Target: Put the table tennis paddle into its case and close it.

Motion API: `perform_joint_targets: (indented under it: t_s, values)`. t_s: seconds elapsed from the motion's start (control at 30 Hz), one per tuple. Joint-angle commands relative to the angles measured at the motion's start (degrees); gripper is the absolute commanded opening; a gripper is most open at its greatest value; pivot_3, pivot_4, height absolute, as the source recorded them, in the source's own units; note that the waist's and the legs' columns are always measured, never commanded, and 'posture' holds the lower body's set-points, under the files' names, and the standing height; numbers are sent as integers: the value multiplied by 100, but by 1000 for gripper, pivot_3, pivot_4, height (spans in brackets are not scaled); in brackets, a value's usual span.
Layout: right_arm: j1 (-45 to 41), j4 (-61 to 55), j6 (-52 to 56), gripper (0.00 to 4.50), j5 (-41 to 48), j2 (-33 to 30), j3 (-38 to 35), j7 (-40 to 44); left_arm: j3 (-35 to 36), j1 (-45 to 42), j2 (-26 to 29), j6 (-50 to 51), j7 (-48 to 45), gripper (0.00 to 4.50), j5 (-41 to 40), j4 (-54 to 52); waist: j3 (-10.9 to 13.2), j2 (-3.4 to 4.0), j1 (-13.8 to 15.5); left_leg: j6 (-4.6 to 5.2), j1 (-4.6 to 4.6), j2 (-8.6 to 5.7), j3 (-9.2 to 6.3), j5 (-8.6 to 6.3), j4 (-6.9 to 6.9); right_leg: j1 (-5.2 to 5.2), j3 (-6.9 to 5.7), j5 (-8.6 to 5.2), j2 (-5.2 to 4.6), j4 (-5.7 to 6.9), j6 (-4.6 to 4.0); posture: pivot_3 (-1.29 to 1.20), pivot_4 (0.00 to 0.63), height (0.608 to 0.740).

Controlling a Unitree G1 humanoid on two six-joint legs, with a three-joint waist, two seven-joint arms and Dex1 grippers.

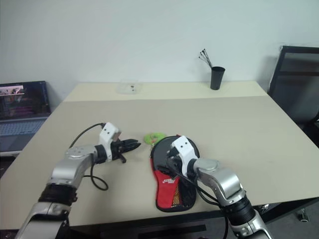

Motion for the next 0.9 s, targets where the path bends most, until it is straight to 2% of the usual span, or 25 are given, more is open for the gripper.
perform_joint_targets:
  t_s: [0.03, 0.2, 0.23, 0.27, 0.5, 0.77, 0.87, 0.9]
  values:
    - [-105, -74, -138, 4500, -52, 65, 32, 38, -11, -557, -93, -374, 63, 2280, 220, 693, 0, -1, -5, 0, 0, 0, -1, 0, 2, 0, 1, 1, 0, 2, 1, 0, 150, 740]
    - [-81, -61, -147, 4500, -116, 115, 15, 24, -94, -1266, -352, -725, 84, 3920, 507, 1858, 0, -2, -22, 0, 0, -2, -1, 0, 7, 0, 1, 1, 2, 7, 2, 0, 150, 740]
    - [-78, -57, -149, 4500, -124, 122, 14, 21, -97, -1391, -410, -826, 154, 4378, 569, 2080, 0, -2, -21, 0, 0, -2, 0, 0, 7, 0, 1, 1, 2, 6, 2, 0, 150, 740]
    - [-75, -57, -148, 4500, -129, 127, 12, 20, -100, -1503, -458, -939, 239, 4453, 639, 2288, 0, -3, -18, 0, 0, -2, 0, 0, 7, 0, 0, 1, 2, 6, 2, 0, 150, 740]
    - [-75, -36, -161, 4500, -174, 183, -2, -5, -120, -2069, -704, -1295, 260, 4453, 910, 3413, 1, -5, -23, 0, -3, -3, 5, 0, 8, -1, -3, 1, 3, 6, 2, 0, 150, 740]
    - [-64, -41, -158, 4500, -224, 245, -7, -41, -169, -2301, -921, -1350, 222, 4453, 1197, 4080, 1, -5, -20, 0, -3, -4, 5, 0, 10, -1, -5, 1, 3, 6, 2, 0, 150, 740]
    - [-51, -56, -144, 4500, -244, 256, -11, -50, -168, -2328, -997, -1356, 225, 3877, 1264, 4163, 1, -6, -17, 0, -3, -4, 6, 0, 11, 0, -6, 1, 2, 7, 2, 0, 150, 740]
    - [-46, -62, -137, 4500, -254, 262, -15, -53, -171, -2330, -1016, -1366, 212, 3548, 1283, 4178, 0, -6, -17, 0, -3, -4, 6, 0, 12, 0, -6, 1, 2, 8, 2, 0, 150, 740]
